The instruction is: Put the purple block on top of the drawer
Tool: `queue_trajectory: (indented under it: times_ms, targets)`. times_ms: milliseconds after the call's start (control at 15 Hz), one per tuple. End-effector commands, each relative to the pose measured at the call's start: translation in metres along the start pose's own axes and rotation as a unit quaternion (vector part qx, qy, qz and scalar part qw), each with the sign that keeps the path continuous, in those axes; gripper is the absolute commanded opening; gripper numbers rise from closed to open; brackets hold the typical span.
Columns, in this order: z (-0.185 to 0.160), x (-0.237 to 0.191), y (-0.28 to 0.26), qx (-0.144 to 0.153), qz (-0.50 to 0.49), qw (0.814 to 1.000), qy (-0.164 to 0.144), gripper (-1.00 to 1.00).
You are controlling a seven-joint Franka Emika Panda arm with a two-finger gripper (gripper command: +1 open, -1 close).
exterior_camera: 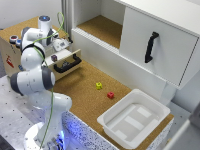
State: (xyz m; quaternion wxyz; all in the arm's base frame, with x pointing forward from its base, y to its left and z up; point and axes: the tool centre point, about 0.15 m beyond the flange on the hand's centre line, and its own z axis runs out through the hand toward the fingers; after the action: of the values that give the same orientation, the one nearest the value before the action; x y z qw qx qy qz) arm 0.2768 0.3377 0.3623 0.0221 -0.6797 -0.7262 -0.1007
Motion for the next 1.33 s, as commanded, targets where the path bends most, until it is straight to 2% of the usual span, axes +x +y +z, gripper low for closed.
queue_trajectory:
  times_ms: [0, 333, 400, 667, 867, 1067, 1267]
  targets:
    - [0.026, 0.014, 0.039, 0.03, -0.029, 0.998, -0.039, 1.0]
    - [0.041, 0.008, 0.044, 0.048, -0.03, 0.997, -0.06, 1.0]
    - [0.043, 0.007, 0.044, 0.051, -0.029, 0.996, -0.063, -1.0]
    - [0.044, 0.008, 0.057, 0.071, -0.006, 0.996, -0.061, -1.0]
    - [0.039, 0.013, 0.06, 0.072, 0.011, 0.996, -0.053, -1.0]
    - [0.021, 0.019, 0.058, 0.051, 0.007, 0.997, -0.061, -1.0]
    - [-0.019, 0.038, 0.057, 0.013, -0.007, 0.997, -0.07, -1.0]
